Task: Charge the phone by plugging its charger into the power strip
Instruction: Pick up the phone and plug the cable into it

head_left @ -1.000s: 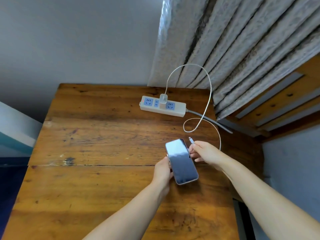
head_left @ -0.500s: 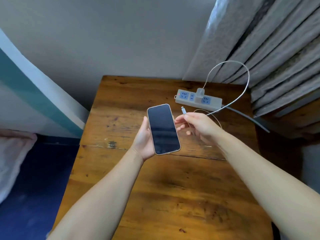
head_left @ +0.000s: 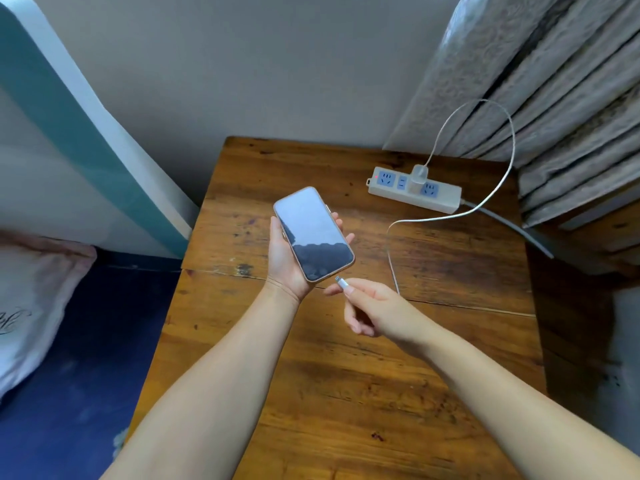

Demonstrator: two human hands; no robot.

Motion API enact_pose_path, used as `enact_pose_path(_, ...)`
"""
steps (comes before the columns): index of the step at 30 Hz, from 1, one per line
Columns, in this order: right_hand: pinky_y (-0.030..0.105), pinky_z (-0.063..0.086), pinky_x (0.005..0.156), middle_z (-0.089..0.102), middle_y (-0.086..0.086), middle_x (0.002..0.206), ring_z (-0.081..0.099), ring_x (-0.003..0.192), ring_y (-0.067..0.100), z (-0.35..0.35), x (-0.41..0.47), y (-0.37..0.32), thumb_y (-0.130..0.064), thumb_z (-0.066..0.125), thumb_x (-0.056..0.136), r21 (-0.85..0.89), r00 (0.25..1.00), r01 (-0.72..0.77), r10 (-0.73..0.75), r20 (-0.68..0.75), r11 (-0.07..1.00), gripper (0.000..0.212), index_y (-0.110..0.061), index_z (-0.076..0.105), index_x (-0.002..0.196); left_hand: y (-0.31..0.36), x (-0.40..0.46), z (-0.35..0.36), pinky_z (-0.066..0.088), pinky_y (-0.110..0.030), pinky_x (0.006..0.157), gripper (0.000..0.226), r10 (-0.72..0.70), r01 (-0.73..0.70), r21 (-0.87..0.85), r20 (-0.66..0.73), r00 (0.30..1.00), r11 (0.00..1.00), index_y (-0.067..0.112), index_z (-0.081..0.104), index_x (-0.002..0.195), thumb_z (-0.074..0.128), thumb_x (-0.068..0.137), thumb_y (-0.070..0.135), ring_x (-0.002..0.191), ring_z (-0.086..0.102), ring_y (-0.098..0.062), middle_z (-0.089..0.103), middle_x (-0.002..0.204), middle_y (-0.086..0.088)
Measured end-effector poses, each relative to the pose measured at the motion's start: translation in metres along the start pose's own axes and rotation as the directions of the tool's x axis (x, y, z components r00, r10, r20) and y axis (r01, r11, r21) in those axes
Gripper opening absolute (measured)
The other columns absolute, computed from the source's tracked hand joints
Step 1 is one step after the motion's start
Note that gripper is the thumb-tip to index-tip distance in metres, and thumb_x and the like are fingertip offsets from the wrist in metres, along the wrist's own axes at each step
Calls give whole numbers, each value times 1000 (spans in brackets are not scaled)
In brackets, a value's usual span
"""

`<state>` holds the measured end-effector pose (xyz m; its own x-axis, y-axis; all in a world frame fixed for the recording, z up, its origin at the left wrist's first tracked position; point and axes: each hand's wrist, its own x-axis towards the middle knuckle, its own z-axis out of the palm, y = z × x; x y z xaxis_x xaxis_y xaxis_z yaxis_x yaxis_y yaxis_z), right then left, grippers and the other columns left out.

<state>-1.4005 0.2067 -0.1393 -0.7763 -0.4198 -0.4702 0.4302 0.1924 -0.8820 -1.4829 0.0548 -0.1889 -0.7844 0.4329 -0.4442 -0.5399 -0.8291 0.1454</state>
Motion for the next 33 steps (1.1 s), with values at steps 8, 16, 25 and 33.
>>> enact_pose_path(8,14,34,41,60,-4,60,43,43,7,25,1,11,-34,30,100,176,1000,-7,10,-16,984,31,-22,57,108,-2,-17,1,42,-42,100,76,-32,35,70,-40,999,997,13,47,133,43,82,69,102,60,-24,62,114,-12)
enact_pose_path(16,14,34,39,60,-4,56,45,42,7,42,4,12,-28,29,102,237,992,44,-14,-124,971,30,-15,54,92,4,-21,10,54,-44,84,72,-28,26,174,12,1000,984,13,55,122,39,82,71,96,61,-24,62,108,-10)
enact_pose_path(25,15,35,42,60,-5,56,46,43,4,57,11,8,-26,27,102,273,978,105,-49,-203,956,29,-13,50,91,9,-18,22,56,-40,78,76,4,-10,319,20,1000,948,12,58,117,31,83,74,86,64,-22,65,100,-9)
enact_pose_path(33,19,47,56,65,-1,74,59,63,9,46,7,4,-20,32,102,226,998,19,-5,-64,974,27,-10,56,97,12,-22,17,56,-41,82,80,-33,30,368,0,999,929,10,64,114,34,80,76,89,67,-23,70,100,-10)
